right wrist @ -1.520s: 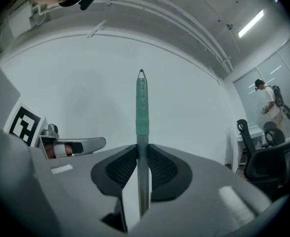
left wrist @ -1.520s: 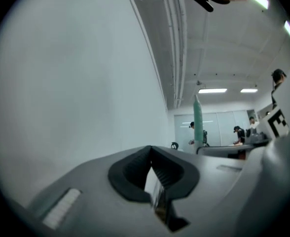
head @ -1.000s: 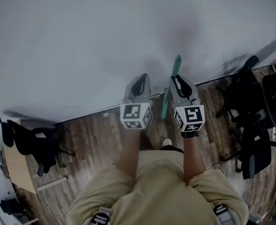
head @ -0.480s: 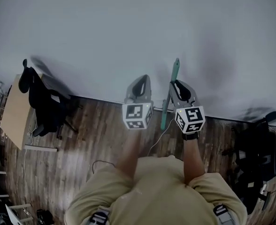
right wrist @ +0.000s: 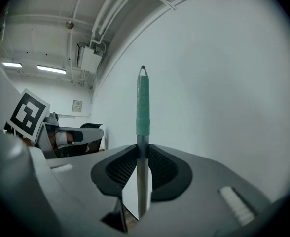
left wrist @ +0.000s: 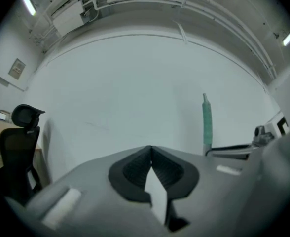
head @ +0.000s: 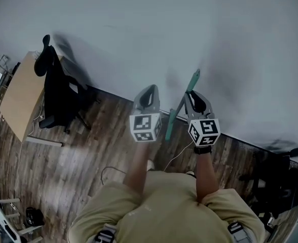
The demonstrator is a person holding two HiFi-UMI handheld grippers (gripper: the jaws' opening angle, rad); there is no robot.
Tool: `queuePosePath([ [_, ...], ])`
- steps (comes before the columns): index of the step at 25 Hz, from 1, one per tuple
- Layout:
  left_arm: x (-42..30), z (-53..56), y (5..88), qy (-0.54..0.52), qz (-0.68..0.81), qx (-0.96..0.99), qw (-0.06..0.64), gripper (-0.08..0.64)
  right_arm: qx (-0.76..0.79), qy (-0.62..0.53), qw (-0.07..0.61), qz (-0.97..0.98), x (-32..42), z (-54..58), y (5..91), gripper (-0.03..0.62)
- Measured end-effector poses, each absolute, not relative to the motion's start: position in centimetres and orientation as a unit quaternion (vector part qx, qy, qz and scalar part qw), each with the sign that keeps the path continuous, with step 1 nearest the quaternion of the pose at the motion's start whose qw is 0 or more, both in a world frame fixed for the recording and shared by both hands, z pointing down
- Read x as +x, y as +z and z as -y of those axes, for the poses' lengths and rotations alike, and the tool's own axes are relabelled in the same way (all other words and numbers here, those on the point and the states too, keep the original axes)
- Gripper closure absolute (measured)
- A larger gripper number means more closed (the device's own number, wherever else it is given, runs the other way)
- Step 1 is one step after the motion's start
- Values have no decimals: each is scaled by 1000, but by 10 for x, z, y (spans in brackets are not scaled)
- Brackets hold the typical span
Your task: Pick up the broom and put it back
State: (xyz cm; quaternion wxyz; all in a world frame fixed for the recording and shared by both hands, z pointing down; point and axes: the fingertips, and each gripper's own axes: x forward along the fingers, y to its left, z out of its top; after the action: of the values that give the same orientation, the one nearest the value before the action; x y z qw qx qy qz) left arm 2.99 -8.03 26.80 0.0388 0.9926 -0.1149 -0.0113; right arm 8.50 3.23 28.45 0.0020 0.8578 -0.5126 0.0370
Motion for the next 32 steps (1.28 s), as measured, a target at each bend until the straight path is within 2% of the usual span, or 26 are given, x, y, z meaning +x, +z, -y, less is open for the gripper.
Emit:
queuePosePath([
  [11, -60, 255, 288, -6, 211, 976, 58, 558, 807, 48, 22, 588, 18, 154, 306, 515],
  [18, -77, 360, 334, 21, 289, 953, 84, 558, 754, 79, 15, 652, 8, 280, 350, 515],
  [25, -65, 466, 357, 41, 376, 921, 93, 558, 677, 94, 13, 730, 11, 396, 368, 515],
  [32, -80, 523, 387, 76, 435, 892, 100, 558, 635, 135, 12, 760, 31, 483, 400, 515],
])
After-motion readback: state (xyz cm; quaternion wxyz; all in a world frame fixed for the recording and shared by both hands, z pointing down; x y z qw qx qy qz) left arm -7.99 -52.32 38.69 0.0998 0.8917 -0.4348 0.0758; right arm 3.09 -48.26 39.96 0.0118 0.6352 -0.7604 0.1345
